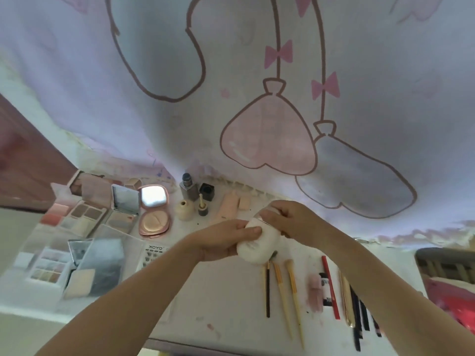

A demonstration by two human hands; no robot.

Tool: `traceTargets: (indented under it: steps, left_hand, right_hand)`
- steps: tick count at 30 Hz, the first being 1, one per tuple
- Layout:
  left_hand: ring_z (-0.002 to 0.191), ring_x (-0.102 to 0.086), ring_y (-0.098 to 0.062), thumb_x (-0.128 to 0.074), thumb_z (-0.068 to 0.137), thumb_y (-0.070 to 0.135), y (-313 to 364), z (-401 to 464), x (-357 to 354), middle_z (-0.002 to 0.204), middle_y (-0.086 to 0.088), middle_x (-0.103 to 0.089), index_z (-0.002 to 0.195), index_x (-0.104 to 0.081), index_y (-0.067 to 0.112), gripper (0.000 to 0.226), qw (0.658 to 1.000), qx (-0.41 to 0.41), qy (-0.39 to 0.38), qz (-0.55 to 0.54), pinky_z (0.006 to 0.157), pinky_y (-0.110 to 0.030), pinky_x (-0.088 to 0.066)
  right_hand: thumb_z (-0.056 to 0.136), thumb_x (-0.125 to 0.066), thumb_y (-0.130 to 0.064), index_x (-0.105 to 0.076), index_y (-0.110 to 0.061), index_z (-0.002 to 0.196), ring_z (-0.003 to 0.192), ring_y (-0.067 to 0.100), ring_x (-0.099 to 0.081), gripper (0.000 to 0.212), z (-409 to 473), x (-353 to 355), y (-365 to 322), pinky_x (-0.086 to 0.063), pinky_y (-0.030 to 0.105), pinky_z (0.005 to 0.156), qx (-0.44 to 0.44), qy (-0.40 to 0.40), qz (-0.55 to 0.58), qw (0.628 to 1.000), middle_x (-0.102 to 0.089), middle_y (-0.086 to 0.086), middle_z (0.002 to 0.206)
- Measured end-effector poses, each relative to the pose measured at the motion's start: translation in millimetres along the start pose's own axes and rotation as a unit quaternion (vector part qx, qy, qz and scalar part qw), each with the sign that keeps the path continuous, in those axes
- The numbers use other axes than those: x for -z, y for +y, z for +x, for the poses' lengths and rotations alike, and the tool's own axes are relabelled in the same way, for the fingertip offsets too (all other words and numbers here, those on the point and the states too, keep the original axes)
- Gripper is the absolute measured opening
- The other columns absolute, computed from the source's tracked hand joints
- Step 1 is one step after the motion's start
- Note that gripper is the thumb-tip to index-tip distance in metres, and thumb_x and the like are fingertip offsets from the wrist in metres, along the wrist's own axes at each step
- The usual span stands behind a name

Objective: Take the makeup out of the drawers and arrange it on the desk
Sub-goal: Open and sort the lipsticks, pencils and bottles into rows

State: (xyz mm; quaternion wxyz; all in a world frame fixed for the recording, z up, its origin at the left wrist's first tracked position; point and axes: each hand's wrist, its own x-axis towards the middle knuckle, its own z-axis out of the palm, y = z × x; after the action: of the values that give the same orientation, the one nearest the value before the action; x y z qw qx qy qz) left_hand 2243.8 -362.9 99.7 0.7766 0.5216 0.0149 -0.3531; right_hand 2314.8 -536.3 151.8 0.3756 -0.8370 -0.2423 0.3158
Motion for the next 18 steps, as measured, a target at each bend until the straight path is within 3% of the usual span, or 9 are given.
traceTargets:
  steps: [4,7,8,10,12,15,18]
  left_hand:
    - [0.081,-0.066,-0.009,-0.076,0.063,0.059,-7.9,-36.0,10.4,0.093,0.006,-0.07,0.12,-0.044,0.01,0.082,0.993,-0.024,-0.069,-0.092,0.072,-0.024,-0.054]
    - [0.071,-0.064,-0.014,-0.071,0.073,0.055,-16.7,-53.7,15.0,0.087,0.0,-0.067,0.116,-0.05,0.008,0.067,0.983,-0.042,-0.108,-0.142,0.07,-0.028,-0.053]
    - [0.07,-0.064,-0.015,-0.072,0.073,0.055,-17.5,-58.9,16.1,0.085,-0.002,-0.066,0.111,-0.057,0.01,0.061,0.982,-0.043,-0.108,-0.149,0.07,-0.028,-0.052]
    - [0.072,-0.064,-0.014,-0.076,0.068,0.055,-14.2,-67.5,16.1,0.085,-0.002,-0.066,0.107,-0.061,0.013,0.059,0.989,-0.038,-0.077,-0.123,0.07,-0.028,-0.053]
    - [0.077,-0.063,-0.01,-0.08,0.059,0.056,-5.5,-72.7,13.4,0.086,0.002,-0.066,0.106,-0.058,0.013,0.067,0.999,-0.019,0.005,-0.028,0.07,-0.024,-0.052]
    - [0.087,-0.06,-0.012,-0.069,0.078,0.044,3.1,-69.5,11.3,0.094,0.003,-0.063,0.108,-0.06,0.019,0.039,0.98,-0.024,0.084,0.181,0.079,-0.025,-0.05]
    - [0.09,-0.059,-0.01,-0.062,0.087,0.038,5.1,-66.5,13.2,0.099,0.004,-0.061,0.109,-0.06,0.026,0.025,0.969,-0.003,0.063,0.239,0.081,-0.025,-0.05]
  right_hand:
    - [0.095,-0.052,-0.028,-0.053,-0.013,0.078,0.059,0.008,-0.045,0.024,-3.5,-24.2,-25.9,-0.04,0.021,0.057,0.069,-0.034,0.055,0.996,-0.048,-0.003,0.069]
    - [0.094,-0.055,-0.022,-0.062,-0.02,0.094,0.075,0.007,-0.056,0.007,-9.2,-30.8,-45.3,-0.048,0.02,0.069,0.118,-0.088,0.067,0.987,-0.057,-0.002,0.088]
    - [0.093,-0.057,-0.018,-0.063,-0.026,0.099,0.083,0.004,-0.059,0.012,-11.3,-29.3,-50.7,-0.049,0.018,0.073,0.125,-0.105,0.076,0.984,-0.059,-0.003,0.097]
    - [0.091,-0.059,-0.016,-0.06,-0.037,0.108,0.098,-0.004,-0.058,0.027,-13.0,-21.8,-53.1,-0.049,0.013,0.079,0.118,-0.131,0.063,0.982,-0.059,-0.011,0.111]
    - [0.093,-0.056,-0.027,-0.053,-0.041,0.118,0.105,-0.002,-0.059,0.029,-14.4,-14.3,-52.8,-0.051,0.016,0.079,0.056,-0.149,0.051,0.986,-0.057,-0.016,0.119]
    - [0.095,-0.039,-0.049,-0.057,-0.023,0.109,0.076,0.015,-0.068,0.035,-14.2,-18.5,-52.5,-0.049,0.02,0.058,-0.067,-0.163,0.015,0.984,-0.069,-0.002,0.095]
    - [0.096,-0.043,-0.045,-0.059,-0.017,0.09,0.058,0.01,-0.057,0.033,-14.4,-27.6,-43.2,-0.042,0.022,0.052,-0.047,-0.151,-0.08,0.984,-0.067,-0.004,0.074]
